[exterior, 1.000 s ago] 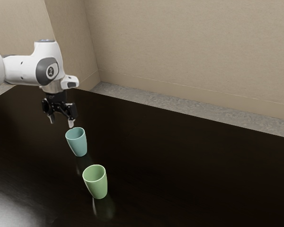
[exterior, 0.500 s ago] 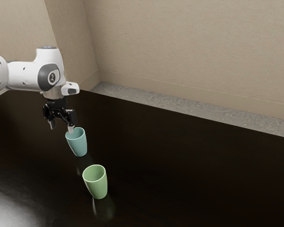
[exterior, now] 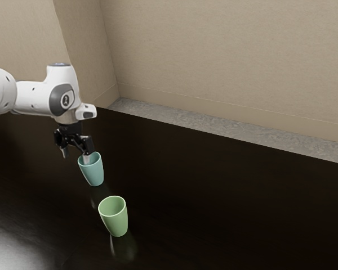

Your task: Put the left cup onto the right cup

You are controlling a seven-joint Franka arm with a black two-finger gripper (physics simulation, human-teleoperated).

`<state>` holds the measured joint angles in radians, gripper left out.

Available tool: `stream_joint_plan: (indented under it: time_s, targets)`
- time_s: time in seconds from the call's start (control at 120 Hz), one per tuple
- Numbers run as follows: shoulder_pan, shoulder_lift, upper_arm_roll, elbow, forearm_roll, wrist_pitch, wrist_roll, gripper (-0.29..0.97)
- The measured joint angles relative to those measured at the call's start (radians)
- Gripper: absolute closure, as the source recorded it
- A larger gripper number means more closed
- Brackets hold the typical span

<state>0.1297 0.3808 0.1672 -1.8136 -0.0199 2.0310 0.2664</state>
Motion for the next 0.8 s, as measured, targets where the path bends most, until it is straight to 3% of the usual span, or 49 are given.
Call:
stream_joint_plan:
  time_s: [0.4,0.608,0.8]
  targets:
    - [0.001,0.019,0.000,0.000,-0.012,0.036,0.007,0.00]
    - [-0.001,0.015,0.000,0.001,-0.021,0.048,0.008,0.49]
    - [-0.002,0.016,0.000,0.002,-0.012,0.053,0.009,0.69]
